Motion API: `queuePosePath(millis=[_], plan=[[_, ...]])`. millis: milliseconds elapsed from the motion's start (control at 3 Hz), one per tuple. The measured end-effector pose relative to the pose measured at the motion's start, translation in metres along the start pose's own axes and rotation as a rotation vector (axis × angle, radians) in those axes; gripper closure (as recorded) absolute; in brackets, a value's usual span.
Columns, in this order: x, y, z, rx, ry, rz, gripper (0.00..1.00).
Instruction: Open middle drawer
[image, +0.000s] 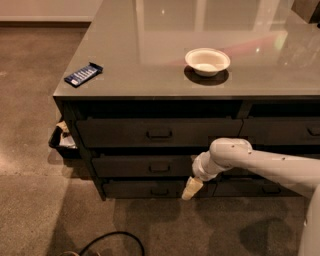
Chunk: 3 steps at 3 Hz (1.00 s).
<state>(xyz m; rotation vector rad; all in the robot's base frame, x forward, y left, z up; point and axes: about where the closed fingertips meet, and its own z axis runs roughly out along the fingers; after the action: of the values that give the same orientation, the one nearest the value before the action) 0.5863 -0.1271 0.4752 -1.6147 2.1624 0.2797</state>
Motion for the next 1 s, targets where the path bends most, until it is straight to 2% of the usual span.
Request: queuePosePath(millis=[667,1000], plan=[[-0.015,-0.022,0.029,0.021,-0.037,-0.053,0.0],[-0.024,-0.031,0.046,0.01,-0.032,-0.071,0.0]])
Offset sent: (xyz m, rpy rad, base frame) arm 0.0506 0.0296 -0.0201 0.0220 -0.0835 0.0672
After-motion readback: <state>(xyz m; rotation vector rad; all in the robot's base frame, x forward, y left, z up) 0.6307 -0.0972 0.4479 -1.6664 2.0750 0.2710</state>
